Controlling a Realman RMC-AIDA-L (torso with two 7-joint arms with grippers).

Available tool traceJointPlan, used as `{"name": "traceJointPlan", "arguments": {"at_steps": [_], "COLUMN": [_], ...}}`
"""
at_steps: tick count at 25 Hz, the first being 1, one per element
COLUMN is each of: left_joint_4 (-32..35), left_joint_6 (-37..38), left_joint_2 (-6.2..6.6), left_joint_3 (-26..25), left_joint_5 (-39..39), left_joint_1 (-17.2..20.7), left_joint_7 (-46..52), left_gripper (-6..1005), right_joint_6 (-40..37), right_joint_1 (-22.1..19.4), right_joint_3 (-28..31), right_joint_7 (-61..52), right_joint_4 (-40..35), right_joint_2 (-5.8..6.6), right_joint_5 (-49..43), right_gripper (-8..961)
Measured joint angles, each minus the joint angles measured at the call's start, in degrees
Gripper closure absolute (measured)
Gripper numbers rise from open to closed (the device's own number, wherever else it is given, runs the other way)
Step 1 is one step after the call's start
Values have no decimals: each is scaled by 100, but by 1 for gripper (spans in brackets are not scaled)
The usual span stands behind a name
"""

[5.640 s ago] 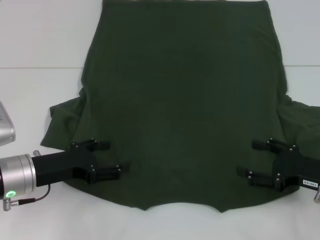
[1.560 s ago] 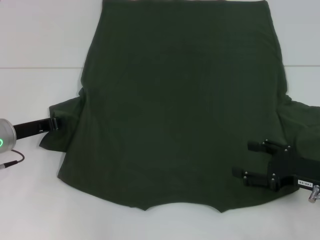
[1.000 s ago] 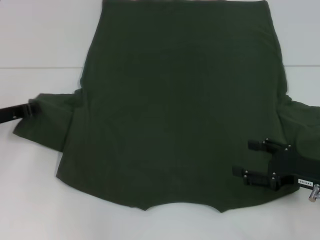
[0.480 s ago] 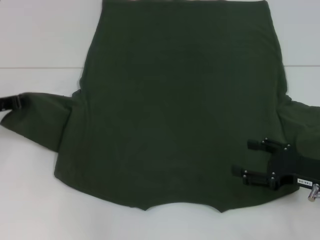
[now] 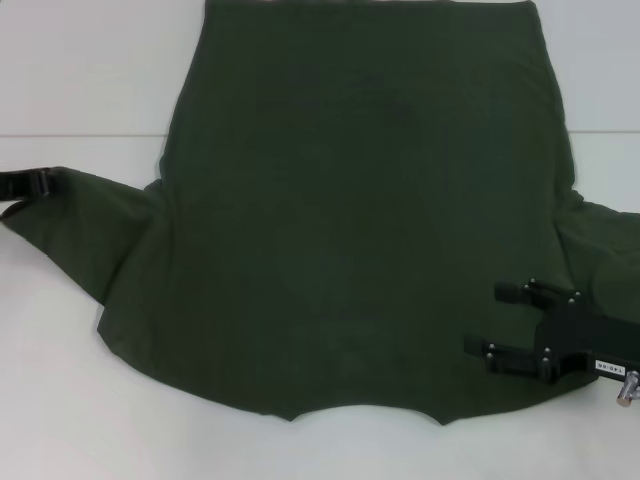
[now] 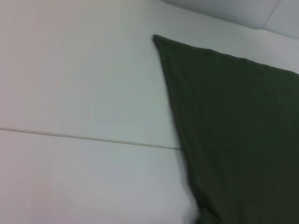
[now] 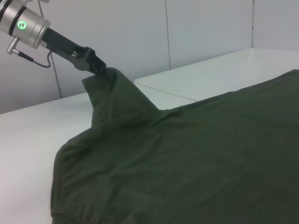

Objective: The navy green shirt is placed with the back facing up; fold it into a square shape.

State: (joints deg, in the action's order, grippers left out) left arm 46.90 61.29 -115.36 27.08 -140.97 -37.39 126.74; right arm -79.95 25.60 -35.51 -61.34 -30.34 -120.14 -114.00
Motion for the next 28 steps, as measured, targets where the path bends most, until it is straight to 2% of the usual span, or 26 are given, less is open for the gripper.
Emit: {"name": "traceJointPlan", "arguments": {"at_steps": [6,7,10,13,18,19,20,24,28], "left_joint_4": [372,476,499,443,348,348,227,-88,-662], "left_joint_6": [543,841,1116,1285,1263,1263,1217,1034,803], "left_joint_2": [0,-7,-23,-108,-338,-338,-409,-463,-430], "left_joint_3": [464,728,936,1102,1145,1145,1148,1138,1102], "left_joint_5": [-119,-129,-131,-120,-37,-37,16,113,582], "left_joint_1": [-149,-242,-377,-518,-651,-651,-676,-685,-617], "left_joint_7": [864,1343,1688,1881,1999,1999,2001,1971,1858], "left_gripper": [999,999,999,997,992,991,990,985,981], "right_joint_6": [-12,-12,-10,-5,19,18,14,-16,-17], "right_joint_1": [3,5,13,15,20,23,25,25,24], "right_joint_3": [0,0,0,0,0,0,0,0,0], "right_joint_7": [0,4,28,37,41,42,42,44,44], "right_joint_4": [8,21,62,71,76,76,76,76,75], "right_joint_2": [0,0,1,1,0,1,1,0,0], "right_joint_5": [0,0,0,-1,-3,-3,-3,-3,-1], "right_gripper": [39,39,38,38,38,38,38,38,38]}}
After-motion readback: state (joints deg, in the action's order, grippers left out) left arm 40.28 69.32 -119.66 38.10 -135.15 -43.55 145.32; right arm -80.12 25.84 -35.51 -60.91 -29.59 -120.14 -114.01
